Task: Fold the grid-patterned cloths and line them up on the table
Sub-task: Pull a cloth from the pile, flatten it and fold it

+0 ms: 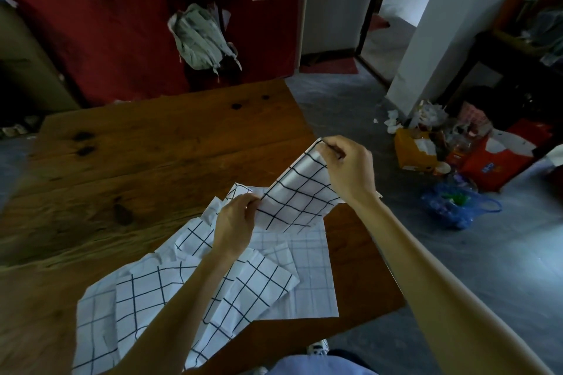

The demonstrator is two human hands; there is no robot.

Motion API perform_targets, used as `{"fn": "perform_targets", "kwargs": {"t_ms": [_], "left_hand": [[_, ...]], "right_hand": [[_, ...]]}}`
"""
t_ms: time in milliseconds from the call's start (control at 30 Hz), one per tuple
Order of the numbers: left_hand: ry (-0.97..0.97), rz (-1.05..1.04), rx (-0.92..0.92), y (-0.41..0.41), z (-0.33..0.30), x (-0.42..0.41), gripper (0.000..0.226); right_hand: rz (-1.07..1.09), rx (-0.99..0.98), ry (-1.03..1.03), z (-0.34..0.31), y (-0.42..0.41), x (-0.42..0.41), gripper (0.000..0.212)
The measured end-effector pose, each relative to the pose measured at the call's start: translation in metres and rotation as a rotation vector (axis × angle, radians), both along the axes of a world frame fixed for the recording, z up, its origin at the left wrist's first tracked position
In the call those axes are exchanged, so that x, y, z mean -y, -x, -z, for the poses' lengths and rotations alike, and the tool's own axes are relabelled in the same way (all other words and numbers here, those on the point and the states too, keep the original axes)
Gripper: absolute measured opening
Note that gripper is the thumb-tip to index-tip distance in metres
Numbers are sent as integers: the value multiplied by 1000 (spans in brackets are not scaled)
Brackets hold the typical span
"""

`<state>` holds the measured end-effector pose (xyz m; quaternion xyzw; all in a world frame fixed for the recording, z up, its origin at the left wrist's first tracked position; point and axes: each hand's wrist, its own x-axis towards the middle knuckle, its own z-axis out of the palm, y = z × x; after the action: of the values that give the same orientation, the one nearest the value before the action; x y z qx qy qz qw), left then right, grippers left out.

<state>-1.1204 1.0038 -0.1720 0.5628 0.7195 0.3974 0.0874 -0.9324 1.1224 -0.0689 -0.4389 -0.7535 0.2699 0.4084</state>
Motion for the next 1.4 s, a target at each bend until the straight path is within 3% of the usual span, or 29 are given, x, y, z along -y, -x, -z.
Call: {"fn": "perform_targets", "kwargs": {"t_ms": [100,200,367,467,600,667,767,933,1033,1133,1300,1400], "left_hand": [[23,-46,1,5,1,3,12],[-72,-79,-37,-2,-17,-3,18],[-242,153,-136,-31,-72,-36,36],[-299,280,-212,-30,-80,-46,26],[-259,178,-113,-24,-73,-40,6],[-217,146,-49,-21,-72,-33,5],[-187,122,1,-8,-73,-21,6],[-20,179,173,6,-68,-7,5],[56,240,155,5,-62,-9,38],[8,281,145,4,-57,-20,64],[27,325,137,9,-55,-52,51],[99,291,157,19,-45,-80,31]], "right_hand": [[53,-14,-12,-2,-5,-2,10],[30,45,-44,-2,-7,-4,13],[-166,225,-111,9,2,4,17],[-224,258,-149,13,6,9,14],[-273,284,-88,14,4,15,22],[-252,323,-7,15,-1,16,26],[-223,365,48,21,-10,20,16],[-185,302,193,24,-14,25,11],[-199,301,257,19,-12,23,11],[-239,349,276,13,-15,14,13],[-268,404,308,13,-18,-25,16],[-258,436,318,28,-9,-58,20]]}}
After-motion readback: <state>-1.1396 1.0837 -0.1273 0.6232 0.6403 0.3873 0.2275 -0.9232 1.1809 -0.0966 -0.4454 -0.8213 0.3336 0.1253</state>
